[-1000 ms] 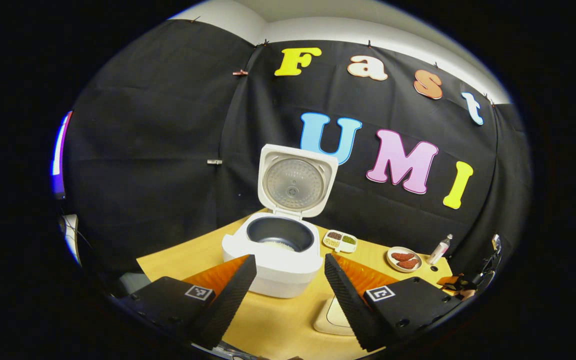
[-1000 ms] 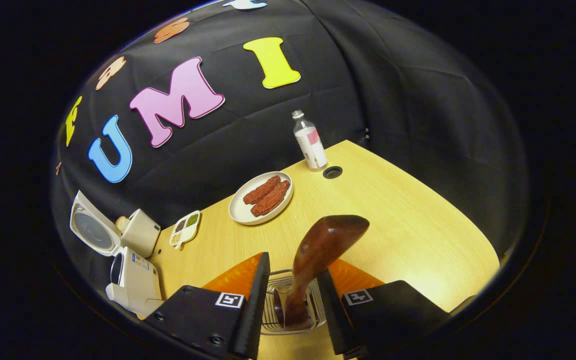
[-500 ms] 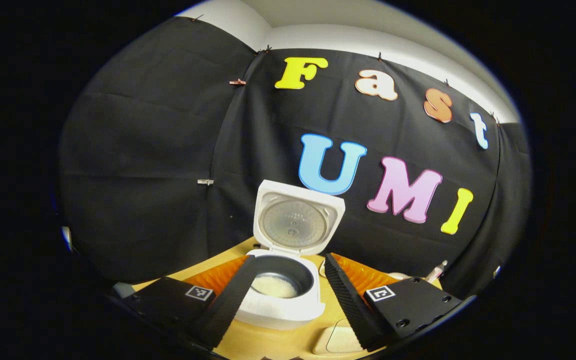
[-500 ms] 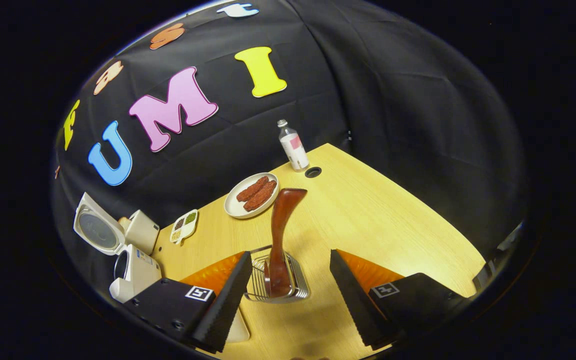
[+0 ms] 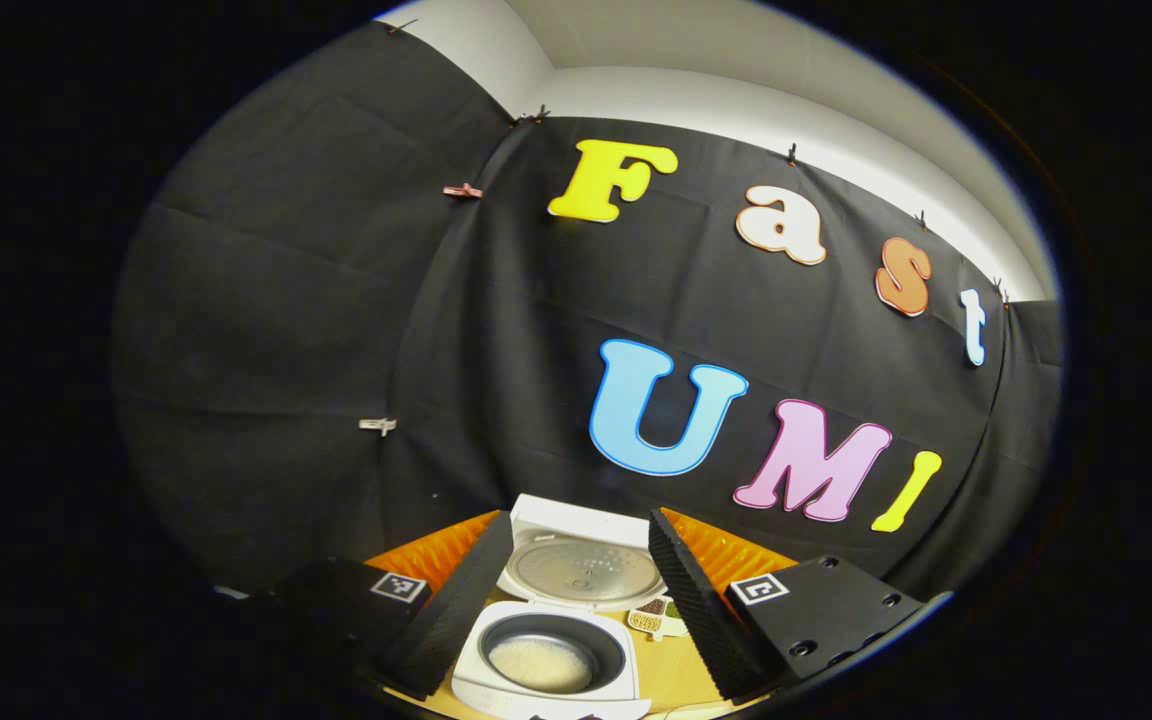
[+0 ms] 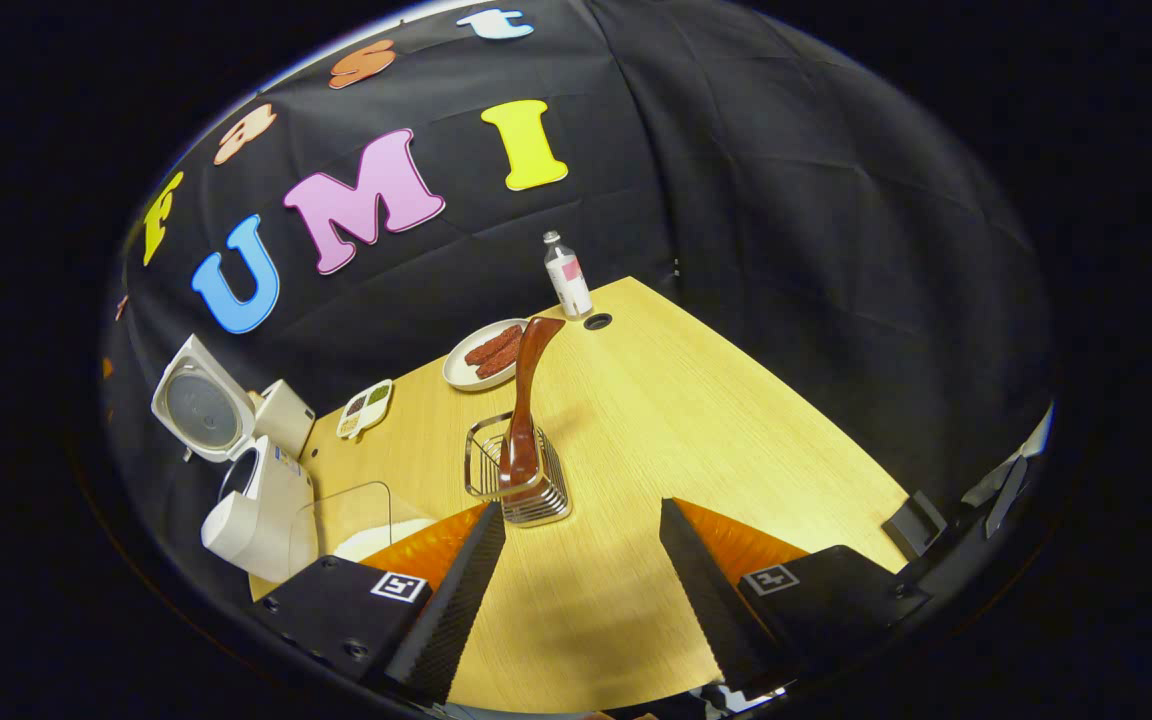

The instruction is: Close the left gripper, press the button to open the rice cooker; take a wooden spoon from the chopstick holder with the right hand, scoop a spoonful of rice and pour it into the rice cooker, then put the wooden spoon back into the chopstick holder.

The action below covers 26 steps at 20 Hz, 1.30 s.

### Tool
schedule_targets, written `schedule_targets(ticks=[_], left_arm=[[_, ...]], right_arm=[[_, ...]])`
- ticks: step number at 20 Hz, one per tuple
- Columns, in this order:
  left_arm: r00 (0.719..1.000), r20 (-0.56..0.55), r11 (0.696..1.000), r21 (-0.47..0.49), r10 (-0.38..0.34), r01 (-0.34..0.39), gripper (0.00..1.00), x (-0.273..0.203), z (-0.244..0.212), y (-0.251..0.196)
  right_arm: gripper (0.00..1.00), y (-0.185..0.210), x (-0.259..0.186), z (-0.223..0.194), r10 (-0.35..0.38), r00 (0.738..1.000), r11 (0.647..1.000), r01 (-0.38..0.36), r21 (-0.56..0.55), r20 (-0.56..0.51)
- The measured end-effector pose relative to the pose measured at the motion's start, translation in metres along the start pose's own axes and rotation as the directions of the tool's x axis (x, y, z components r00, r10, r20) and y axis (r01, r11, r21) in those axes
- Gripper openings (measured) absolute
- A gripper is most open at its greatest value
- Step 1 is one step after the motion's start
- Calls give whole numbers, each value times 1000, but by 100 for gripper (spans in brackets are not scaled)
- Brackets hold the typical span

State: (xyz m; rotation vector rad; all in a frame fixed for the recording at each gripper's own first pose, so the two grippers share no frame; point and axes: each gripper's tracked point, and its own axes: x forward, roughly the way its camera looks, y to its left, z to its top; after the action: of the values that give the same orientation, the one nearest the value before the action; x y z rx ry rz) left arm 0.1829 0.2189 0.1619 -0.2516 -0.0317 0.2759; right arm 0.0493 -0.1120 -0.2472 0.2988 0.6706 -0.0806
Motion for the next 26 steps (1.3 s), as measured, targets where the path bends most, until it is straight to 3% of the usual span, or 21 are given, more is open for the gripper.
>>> schedule_targets(ticks=[4, 8, 14, 21, 26], left_arm=[[999, -35, 993, 119, -16, 20, 94, 55, 5, -3], [994, -103, 982, 180, -36, 54, 94, 110, -19, -12], [981, -185, 983, 161, -54, 85, 94, 171, -56, -25], [953, -294, 964, 222, -77, 147, 94, 205, -98, -47], [938, -345, 967, 226, -32, 116, 98, 203, -112, -43]], right_arm=[[98, 0, -24, -2, -12, 999, 997, 14, -70, 30], [99, 6, -41, -8, -15, 999, 993, 20, -118, 39], [99, 1, -48, -21, -64, 998, 991, 67, -120, 29], [99, 10, -46, -34, -61, 998, 990, 62, -128, 7], [99, 25, -36, -28, -25, 999, 992, 27, -123, 23]])
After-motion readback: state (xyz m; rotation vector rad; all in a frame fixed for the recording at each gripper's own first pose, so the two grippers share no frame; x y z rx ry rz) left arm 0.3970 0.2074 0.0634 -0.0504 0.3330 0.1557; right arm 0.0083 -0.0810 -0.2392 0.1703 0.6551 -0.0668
